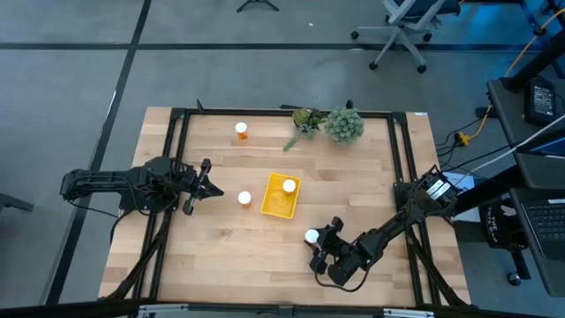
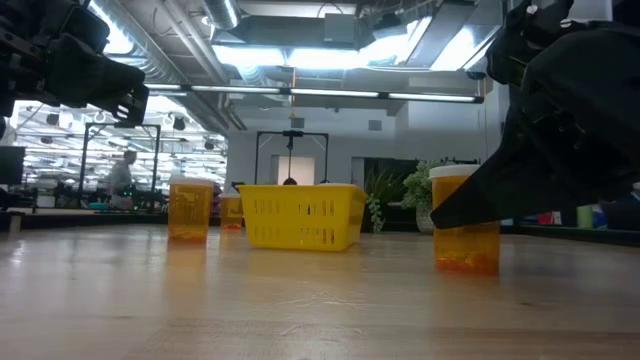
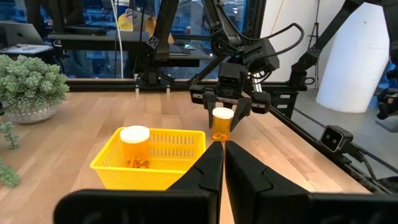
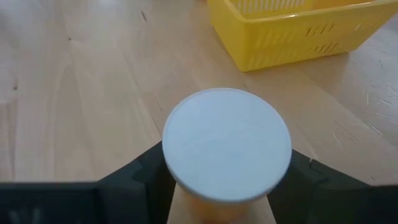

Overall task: Pick and place pill bottles into a basket
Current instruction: Put the orange pill bottle into the yellow bin

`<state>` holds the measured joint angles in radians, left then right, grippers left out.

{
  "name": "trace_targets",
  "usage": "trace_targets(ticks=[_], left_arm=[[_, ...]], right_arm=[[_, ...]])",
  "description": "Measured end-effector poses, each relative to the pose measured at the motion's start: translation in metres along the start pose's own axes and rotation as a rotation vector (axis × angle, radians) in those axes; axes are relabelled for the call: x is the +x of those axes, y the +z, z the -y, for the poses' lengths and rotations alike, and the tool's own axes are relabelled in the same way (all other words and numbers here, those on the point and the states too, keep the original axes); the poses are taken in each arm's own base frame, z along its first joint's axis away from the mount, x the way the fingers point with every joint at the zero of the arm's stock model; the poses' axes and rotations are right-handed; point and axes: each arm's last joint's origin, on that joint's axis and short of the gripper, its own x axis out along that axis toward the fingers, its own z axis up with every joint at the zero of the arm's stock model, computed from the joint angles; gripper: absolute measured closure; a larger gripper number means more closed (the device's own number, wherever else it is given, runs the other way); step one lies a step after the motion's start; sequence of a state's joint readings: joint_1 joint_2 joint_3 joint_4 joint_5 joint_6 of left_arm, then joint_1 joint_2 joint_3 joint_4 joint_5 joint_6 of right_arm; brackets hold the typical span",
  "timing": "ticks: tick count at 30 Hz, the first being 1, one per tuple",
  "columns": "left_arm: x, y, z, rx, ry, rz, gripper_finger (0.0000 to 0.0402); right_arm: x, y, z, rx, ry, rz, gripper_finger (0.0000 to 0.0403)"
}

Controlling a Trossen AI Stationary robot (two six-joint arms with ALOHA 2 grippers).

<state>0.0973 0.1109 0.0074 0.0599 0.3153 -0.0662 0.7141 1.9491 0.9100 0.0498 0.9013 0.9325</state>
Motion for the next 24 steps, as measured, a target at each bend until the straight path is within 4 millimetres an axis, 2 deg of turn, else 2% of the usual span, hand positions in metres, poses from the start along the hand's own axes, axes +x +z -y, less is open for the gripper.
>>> trace_targets(ticks=[8, 13, 19, 24], left_arm=[[0.000, 0.000, 0.000, -0.002, 0.000, 0.000, 0.0391], [0.000, 0.000, 0.000, -0.002, 0.000, 0.000, 0.0393], [0.000, 0.000, 0.000, -0.003, 0.000, -0.001, 0.0389], [0.000, 0.000, 0.000, -0.003, 0.000, 0.000, 0.0393]], right_arm=[[-0.001, 0.000, -0.002, 0.004, 0.010, -0.001, 0.0204], [-0.002, 0.009, -0.010, -0.034, 0.032, 0.008, 0.0204], [-0.018, 0.037, -0.019, 0.001, 0.109, 0.014, 0.0204], [-0.037, 0.064, -0.015, 0.007, 0.173, 0.028, 0.0204]])
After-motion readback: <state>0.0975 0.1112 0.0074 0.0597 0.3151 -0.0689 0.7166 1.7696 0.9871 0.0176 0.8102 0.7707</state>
